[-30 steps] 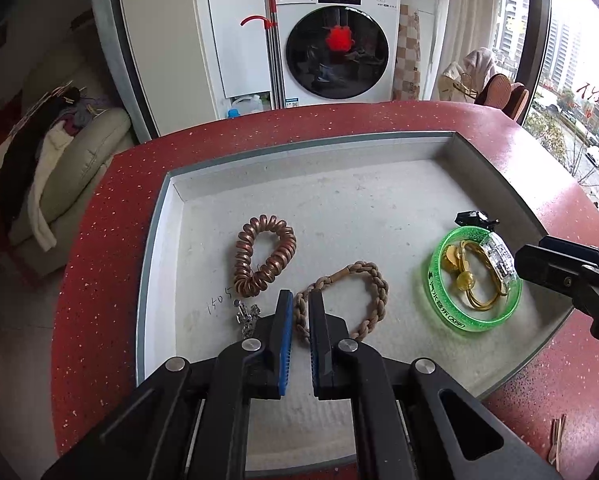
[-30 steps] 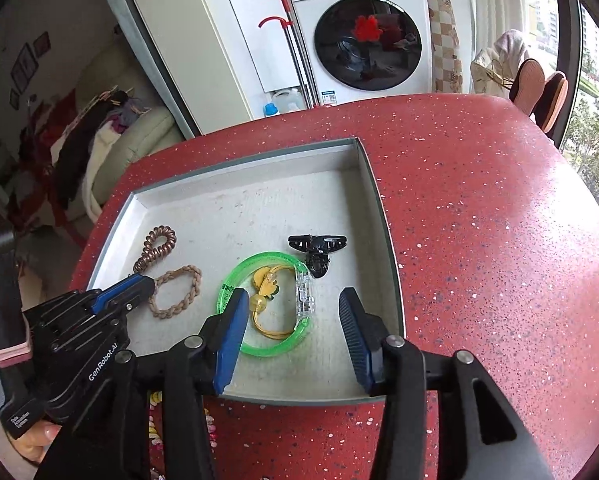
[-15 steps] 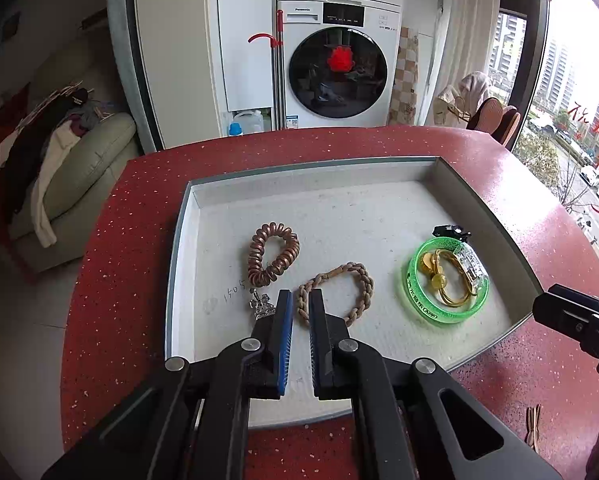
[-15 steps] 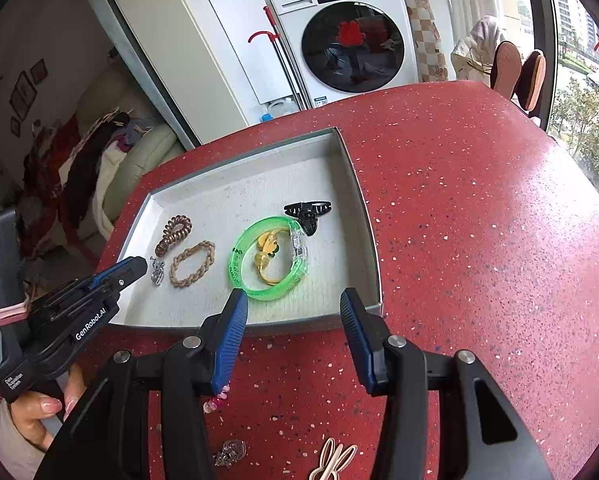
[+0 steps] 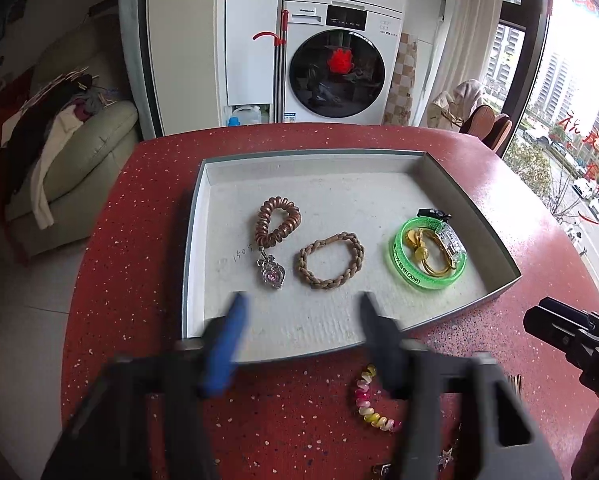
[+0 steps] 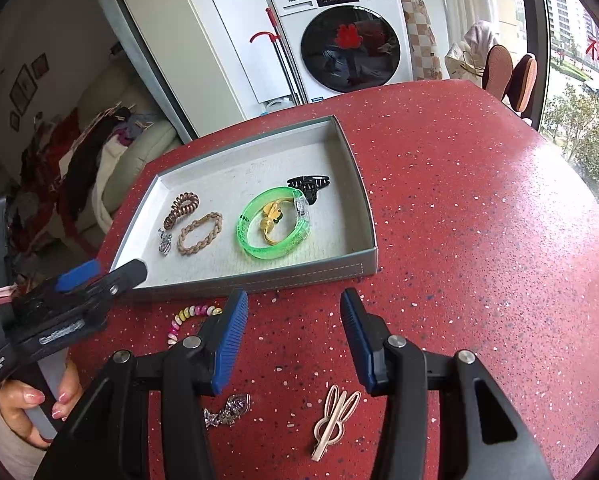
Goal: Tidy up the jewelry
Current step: 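Withdraw both tools from the tray toward the bead bracelet and beige clip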
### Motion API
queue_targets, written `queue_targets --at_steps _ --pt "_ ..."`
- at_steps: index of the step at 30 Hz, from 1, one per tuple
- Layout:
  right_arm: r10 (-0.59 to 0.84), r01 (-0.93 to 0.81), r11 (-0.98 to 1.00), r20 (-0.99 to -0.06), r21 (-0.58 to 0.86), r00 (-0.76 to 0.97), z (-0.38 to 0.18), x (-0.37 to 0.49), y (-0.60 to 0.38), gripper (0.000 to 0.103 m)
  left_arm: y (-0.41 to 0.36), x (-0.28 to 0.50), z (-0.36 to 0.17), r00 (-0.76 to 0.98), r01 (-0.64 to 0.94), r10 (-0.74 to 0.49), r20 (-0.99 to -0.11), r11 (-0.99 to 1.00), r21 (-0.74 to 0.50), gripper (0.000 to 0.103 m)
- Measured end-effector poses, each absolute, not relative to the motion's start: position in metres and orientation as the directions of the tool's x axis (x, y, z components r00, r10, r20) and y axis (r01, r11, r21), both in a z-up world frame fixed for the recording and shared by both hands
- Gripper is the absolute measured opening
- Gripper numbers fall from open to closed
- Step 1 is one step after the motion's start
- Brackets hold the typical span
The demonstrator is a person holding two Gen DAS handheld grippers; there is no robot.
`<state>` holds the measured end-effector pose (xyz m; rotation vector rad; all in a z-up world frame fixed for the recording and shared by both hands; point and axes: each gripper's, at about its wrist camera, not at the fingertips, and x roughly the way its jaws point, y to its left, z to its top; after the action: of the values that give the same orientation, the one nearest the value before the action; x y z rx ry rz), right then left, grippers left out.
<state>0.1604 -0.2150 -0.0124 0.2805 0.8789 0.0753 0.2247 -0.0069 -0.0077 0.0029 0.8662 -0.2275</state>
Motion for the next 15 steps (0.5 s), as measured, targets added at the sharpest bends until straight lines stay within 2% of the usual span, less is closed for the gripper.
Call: queue_targets --at_steps 1,5,7,9,13,14,15 --pt "0.181 0.049 0.961 -0.750 0.274 0.636 -0.013 0.157 -0.214 0.052 -0.004 0.220 -0.006 0.657 0.181 -0.190 -0.729 0.979 -0.092 0.103" --pt "0.180 0.054 0.961 -0.759 0.273 0.626 -0.015 0.145 -0.212 0.052 -0.001 0.210 -0.004 0.674 0.191 -0.190 -0.714 0.978 -0.079 0.103" --pt "0.187 0.052 0.959 -0.758 0.280 0.625 -0.015 0.138 -0.212 0.059 -0.001 0.202 -0.003 0.684 0.190 -0.184 -0.705 0.979 -0.071 0.103" --pt "0.192 0.048 0.958 -0.753 0.284 0.630 -0.015 0.129 -0.211 0.080 -0.001 0.195 -0.002 0.691 0.193 -0.184 -0.699 0.979 -0.067 0.103" --pt "0.210 0.026 0.954 -0.723 0.300 0.658 -0.010 0.110 -0.208 0.084 0.002 0.175 -0.001 0.695 0.199 -0.184 -0.695 0.978 -0.060 0.103" --pt "0.216 0.026 0.951 -0.718 0.310 0.662 -0.010 0.106 -0.209 0.086 0.002 0.172 -0.003 0.693 0.202 -0.187 -0.696 0.978 -0.062 0.103" --pt "0.222 0.027 0.947 -0.715 0.319 0.663 -0.010 0.102 -0.209 0.096 0.003 0.168 -0.004 0.689 0.206 -0.194 -0.698 0.976 -0.068 0.103"
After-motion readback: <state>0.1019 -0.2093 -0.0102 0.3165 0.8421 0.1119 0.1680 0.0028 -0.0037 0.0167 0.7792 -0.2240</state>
